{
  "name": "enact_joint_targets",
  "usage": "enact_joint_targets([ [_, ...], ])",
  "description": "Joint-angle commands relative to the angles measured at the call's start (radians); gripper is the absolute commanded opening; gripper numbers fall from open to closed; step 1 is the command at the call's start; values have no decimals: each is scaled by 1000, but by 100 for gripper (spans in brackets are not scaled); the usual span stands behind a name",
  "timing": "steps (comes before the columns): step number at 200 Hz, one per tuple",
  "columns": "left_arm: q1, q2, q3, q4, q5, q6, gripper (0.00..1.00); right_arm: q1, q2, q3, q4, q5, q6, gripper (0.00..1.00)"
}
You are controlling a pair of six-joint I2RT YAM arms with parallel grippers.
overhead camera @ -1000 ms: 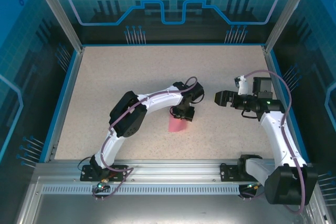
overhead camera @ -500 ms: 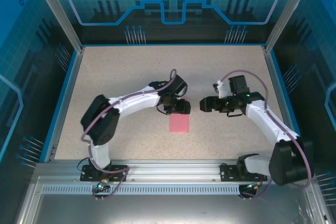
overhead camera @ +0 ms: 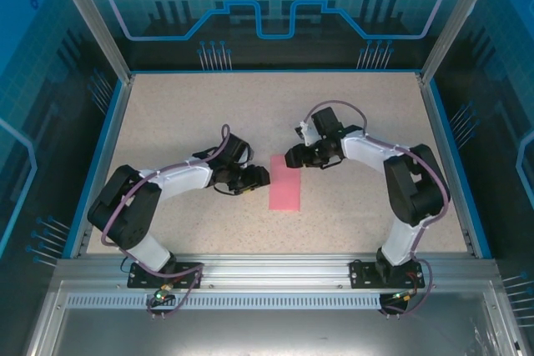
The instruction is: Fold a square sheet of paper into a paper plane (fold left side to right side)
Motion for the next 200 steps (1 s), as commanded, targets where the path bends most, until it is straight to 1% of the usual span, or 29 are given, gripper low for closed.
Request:
enact_joint_targets([
  [1,5,25,-5,89,66,-27,59,12,67,63,9,21,7,55],
  [49,4,61,13,84,84,-30,59,15,144,106,-17,42,-7,55],
  [108,1,102,23,86,113,-29,59,17,164,96,-32,76,-42,54],
  [151,-6,140,36,116,146,-40,54,17,166,84,-30,72,-49,52],
  [200,-23,179,59,134,167,-44,51,20,166,84,-28,63,-48,52],
])
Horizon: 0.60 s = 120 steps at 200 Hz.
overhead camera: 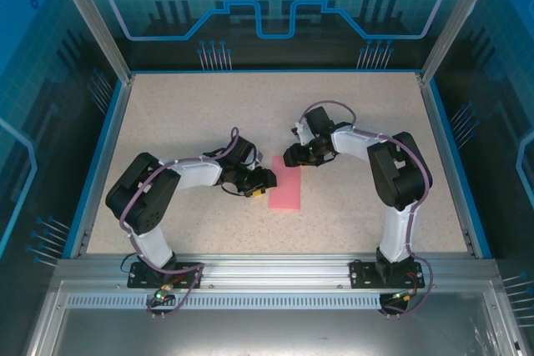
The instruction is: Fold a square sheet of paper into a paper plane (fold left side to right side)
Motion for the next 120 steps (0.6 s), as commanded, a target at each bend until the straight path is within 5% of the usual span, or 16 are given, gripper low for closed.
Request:
enact_joint_targets([
  [1,-11,28,31,27,41,-16,51,18,24,2,-20,3,-17,52],
  [120,-28,35,40,33,43,-14,41,20,20,2,-17,-4,-19,52],
])
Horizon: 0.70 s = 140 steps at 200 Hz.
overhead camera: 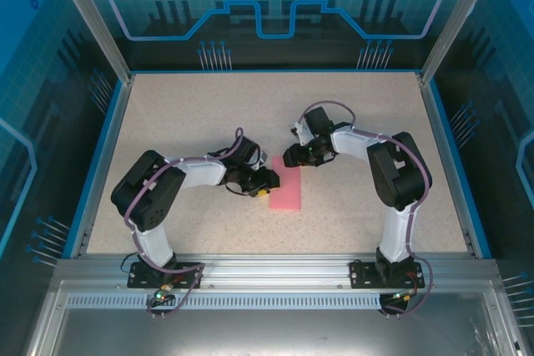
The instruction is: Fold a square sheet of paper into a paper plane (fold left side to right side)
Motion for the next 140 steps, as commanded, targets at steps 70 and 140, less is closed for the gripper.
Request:
enact_joint_targets([
  [70,-10,-18,14,-15,14,11,16,17,0,-1,2,-9,-24,54],
  [140,-13,-6,3,-8,7,12,5,16,-54,-18,19,8,-58,62],
])
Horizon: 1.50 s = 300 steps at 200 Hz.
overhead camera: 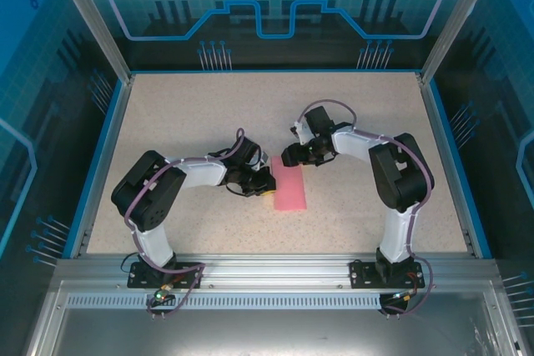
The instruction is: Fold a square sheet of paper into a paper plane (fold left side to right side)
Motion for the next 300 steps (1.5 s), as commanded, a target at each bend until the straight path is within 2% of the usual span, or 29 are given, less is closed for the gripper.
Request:
enact_joint_targets([
  [1,-8,-6,2,-3,7,11,5,14,-32,-9,3,8,-28,62],
  [27,-8,-7,0,6,13,-4,1,14,-108,-74,59,33,-37,63],
  [72,-11,-24,-7,13,20,-40,0,48,-382,-304,175,99,-84,73],
  [114,-12,-20,-2,17,34,-56,0,228,-621,-540,237,295,-123,83],
  [145,-11,-9,13,10,43,-59,0,355,-721,-683,298,409,-148,87],
  [181,-10,-6,25,6,54,-70,0,527,-699,-734,358,546,-212,89],
  [208,-11,-6,29,5,62,-75,0,599,-617,-714,414,609,-256,90],
  [255,-10,-6,30,15,81,-82,0,606,-454,-621,463,623,-319,89],
  [276,-11,-6,31,13,81,-82,0,604,-408,-588,475,636,-343,83],
  [300,-10,-6,27,11,78,-82,0,594,-390,-575,479,633,-342,73],
])
